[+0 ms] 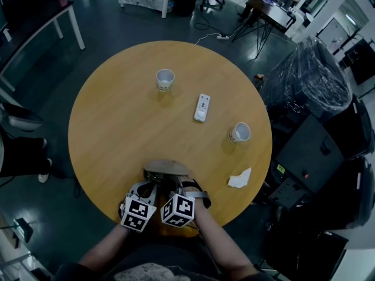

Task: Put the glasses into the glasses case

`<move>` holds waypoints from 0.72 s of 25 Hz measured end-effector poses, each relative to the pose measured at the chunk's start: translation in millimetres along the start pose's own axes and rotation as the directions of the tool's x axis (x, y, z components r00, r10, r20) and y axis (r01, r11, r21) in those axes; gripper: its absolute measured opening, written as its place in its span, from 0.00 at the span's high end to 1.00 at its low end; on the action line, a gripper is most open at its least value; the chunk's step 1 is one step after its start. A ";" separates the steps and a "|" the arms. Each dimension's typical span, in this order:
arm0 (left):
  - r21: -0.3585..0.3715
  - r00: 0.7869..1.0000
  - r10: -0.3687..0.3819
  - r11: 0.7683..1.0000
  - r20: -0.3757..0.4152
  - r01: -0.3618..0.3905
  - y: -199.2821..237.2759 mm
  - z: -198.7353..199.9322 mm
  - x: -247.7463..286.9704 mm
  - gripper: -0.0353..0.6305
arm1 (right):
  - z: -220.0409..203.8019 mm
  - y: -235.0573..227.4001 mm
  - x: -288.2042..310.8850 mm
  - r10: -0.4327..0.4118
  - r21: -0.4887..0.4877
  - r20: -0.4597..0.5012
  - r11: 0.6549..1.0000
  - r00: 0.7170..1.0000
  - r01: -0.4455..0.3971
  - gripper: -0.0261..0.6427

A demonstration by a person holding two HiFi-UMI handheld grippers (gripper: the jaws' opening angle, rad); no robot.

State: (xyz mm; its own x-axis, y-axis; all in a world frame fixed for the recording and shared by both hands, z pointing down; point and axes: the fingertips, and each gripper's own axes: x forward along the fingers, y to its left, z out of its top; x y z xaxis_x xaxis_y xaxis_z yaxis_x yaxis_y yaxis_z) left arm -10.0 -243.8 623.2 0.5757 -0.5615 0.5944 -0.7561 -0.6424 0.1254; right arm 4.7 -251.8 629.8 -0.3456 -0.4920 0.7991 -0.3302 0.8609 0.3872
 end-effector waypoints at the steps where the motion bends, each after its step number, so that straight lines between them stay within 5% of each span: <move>1: -0.002 1.000 0.001 1.000 0.002 -0.001 0.1 0.6 -0.4 0.94 | 0.2 0.0 -1.9 -0.007 0.002 0.001 1.000 1.000 0.007 0.90; 12: -0.032 0.999 0.005 0.999 0.051 -0.003 0.2 3.7 -9.5 0.94 | 7.4 4.3 -35.5 -0.109 0.091 0.030 0.990 0.994 0.106 0.89; 18: -0.039 0.994 -0.026 0.999 0.105 0.031 0.7 4.4 -33.9 0.94 | 5.9 11.5 -61.0 -0.174 0.228 0.016 0.959 0.985 0.166 0.89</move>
State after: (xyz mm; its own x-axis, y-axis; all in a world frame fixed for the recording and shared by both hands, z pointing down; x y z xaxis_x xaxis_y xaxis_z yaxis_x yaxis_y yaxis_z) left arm -28.6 -227.5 599.7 0.6249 -0.5960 0.5043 -0.7496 -0.6386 0.1742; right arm 16.8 -212.7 582.8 -0.2967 -0.6359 0.7124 -0.5745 0.7148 0.3988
